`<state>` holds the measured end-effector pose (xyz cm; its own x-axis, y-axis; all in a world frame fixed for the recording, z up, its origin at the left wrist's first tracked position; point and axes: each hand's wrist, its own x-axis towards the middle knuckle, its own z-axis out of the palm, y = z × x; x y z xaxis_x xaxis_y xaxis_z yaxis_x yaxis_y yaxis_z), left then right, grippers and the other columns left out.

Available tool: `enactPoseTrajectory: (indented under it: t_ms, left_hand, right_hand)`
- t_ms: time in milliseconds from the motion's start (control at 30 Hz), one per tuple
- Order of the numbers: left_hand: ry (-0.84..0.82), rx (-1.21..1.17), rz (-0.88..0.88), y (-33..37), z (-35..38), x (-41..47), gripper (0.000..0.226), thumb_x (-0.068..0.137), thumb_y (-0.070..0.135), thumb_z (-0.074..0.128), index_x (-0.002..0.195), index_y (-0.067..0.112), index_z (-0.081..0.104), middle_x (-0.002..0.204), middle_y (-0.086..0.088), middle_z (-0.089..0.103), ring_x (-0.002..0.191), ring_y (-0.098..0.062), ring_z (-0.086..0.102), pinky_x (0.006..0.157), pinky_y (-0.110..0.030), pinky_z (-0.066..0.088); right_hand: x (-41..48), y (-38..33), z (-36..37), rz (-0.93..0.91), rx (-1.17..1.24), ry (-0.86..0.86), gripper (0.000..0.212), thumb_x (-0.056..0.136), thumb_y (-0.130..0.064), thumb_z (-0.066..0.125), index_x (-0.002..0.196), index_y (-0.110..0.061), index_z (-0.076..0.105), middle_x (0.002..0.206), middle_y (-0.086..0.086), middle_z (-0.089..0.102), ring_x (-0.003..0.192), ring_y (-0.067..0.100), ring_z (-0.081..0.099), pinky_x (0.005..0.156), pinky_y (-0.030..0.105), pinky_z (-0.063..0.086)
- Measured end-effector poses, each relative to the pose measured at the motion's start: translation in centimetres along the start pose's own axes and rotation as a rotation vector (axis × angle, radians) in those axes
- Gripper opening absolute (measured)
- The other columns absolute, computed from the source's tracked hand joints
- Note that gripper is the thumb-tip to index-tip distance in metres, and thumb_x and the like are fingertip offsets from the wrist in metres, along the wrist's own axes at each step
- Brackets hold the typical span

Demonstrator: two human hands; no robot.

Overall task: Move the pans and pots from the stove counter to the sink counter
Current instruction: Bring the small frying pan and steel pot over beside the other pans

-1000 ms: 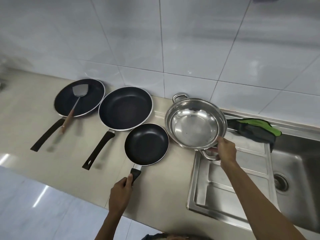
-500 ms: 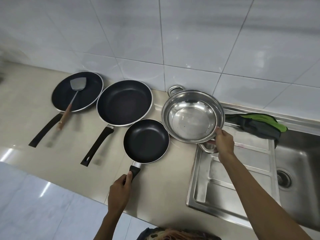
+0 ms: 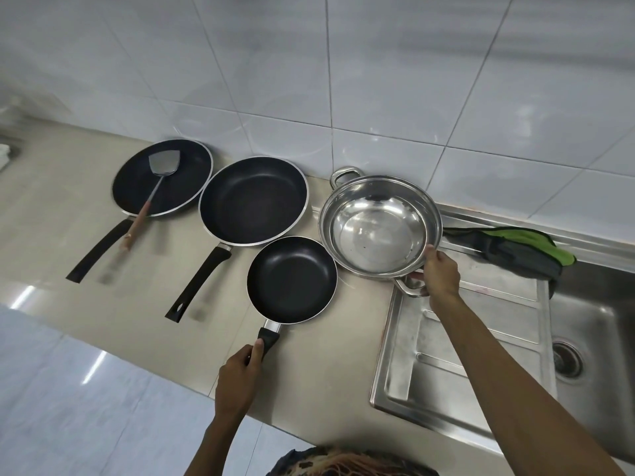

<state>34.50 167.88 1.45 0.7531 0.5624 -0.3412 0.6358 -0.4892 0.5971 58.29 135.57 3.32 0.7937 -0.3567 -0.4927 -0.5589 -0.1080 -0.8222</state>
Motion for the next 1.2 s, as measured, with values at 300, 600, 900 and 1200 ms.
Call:
enactPoseTrajectory:
  t_ms: [300, 600, 900, 1200]
  left_hand:
    - [-0.003, -0.019, -0.001, 0.2, -0.2, 0.0, 0.053, 0.102, 0.046, 0.045, 0.064, 0.012, 0.058, 0.058, -0.007, 0.059, 0.061, -0.02, 0.055, 0.057, -0.031, 0.039]
    - [-0.012, -0.01, -0.019, 0.1, -0.2, 0.1, 0.056, 0.102, 0.049, 0.044, 0.066, 0.008, 0.056, 0.062, -0.011, 0.061, 0.067, -0.026, 0.059, 0.06, -0.033, 0.042]
    - [-0.015, -0.015, -0.022, 0.2, -0.4, -0.2, 0.055, 0.101, 0.052, 0.043, 0.068, 0.01, 0.059, 0.064, -0.005, 0.066, 0.07, -0.026, 0.062, 0.064, -0.036, 0.048]
    - [0.076, 0.026, 0.151, 1.1, -1.1, -2.1, 0.037, 0.097, 0.039, 0.059, 0.123, 0.013, 0.059, 0.114, -0.006, 0.069, 0.099, -0.027, 0.067, 0.079, -0.037, 0.053]
  right_hand:
    - [0.0, -0.1, 0.1, -0.007, -0.001, -0.002, 0.035, 0.105, -0.04, 0.046, 0.112, -0.017, 0.072, 0.105, 0.007, 0.077, 0.08, 0.03, 0.079, 0.062, 0.029, 0.05]
    - [0.3, 0.1, 0.1, -0.007, -0.033, 0.0, 0.037, 0.105, -0.042, 0.045, 0.112, -0.017, 0.071, 0.108, 0.008, 0.076, 0.089, 0.034, 0.077, 0.071, 0.037, 0.055]
    - [-0.1, -0.1, -0.2, -0.056, -0.101, -0.017, 0.041, 0.107, -0.041, 0.045, 0.118, -0.01, 0.07, 0.11, 0.011, 0.076, 0.082, 0.033, 0.079, 0.082, 0.051, 0.064]
    - [-4.4, 0.7, -2.1, -0.238, -0.374, 0.033, 0.044, 0.108, -0.031, 0.046, 0.142, -0.005, 0.056, 0.132, 0.022, 0.068, 0.122, 0.043, 0.061, 0.105, 0.047, 0.048]
